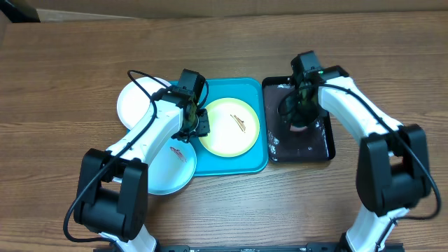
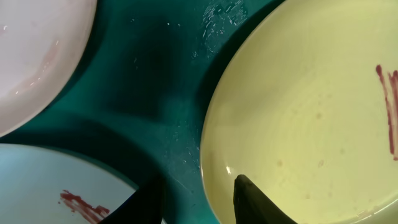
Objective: Clean dirty plates on tray and stack at the side
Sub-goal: 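Close the right gripper on the green sponge and lift it, then carry the sponge with the right gripper over the yellow plate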
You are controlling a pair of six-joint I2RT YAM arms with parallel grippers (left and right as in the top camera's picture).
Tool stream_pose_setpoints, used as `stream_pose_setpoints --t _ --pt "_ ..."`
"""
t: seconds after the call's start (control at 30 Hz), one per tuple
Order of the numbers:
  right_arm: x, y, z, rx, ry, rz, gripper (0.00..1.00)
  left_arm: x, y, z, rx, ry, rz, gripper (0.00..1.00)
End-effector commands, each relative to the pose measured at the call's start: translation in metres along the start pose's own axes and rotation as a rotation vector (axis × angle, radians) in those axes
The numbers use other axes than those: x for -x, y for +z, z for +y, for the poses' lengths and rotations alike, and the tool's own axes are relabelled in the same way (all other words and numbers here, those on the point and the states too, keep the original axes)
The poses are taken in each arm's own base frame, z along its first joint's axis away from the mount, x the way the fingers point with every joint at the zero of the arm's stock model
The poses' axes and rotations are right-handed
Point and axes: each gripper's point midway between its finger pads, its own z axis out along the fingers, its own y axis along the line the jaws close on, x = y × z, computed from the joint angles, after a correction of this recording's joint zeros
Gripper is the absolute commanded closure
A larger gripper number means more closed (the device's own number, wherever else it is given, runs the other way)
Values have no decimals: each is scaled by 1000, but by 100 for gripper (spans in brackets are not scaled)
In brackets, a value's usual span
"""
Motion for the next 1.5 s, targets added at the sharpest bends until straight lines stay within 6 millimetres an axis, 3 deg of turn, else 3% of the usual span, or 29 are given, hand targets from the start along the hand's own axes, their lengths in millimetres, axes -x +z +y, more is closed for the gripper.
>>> stream_pose_setpoints --t 0.0,0.33,0.53,0.73,0.8,0.9,0.97,1.1,1.3,1.47 --pt "20 -46 6 28 -3 -126 96 2 5 4 21 -23 -4 63" --pt "15 -48 5 25 -3 -111 96 -3 24 6 42 -23 34 66" --pt "15 -48 5 25 -3 -111 96 -1 30 6 40 -24 36 89" --pt "18 -48 6 28 -3 -123 96 8 29 8 33 -37 12 94" --pt "19 -48 6 28 -3 -125 96 13 26 9 29 -39 3 92" --pt "19 -48 6 28 -3 -125 96 21 22 9 21 -33 -10 76" --pt "19 -48 6 28 -3 -125 96 23 20 8 19 -30 -14 73" --pt "19 -48 6 28 -3 -125 96 23 19 8 18 -27 -15 76" --pt "19 -48 6 28 -3 -125 96 20 19 2 -16 -27 2 89" --pt "18 -48 6 27 -3 -121 96 16 19 -4 -49 -27 27 82"
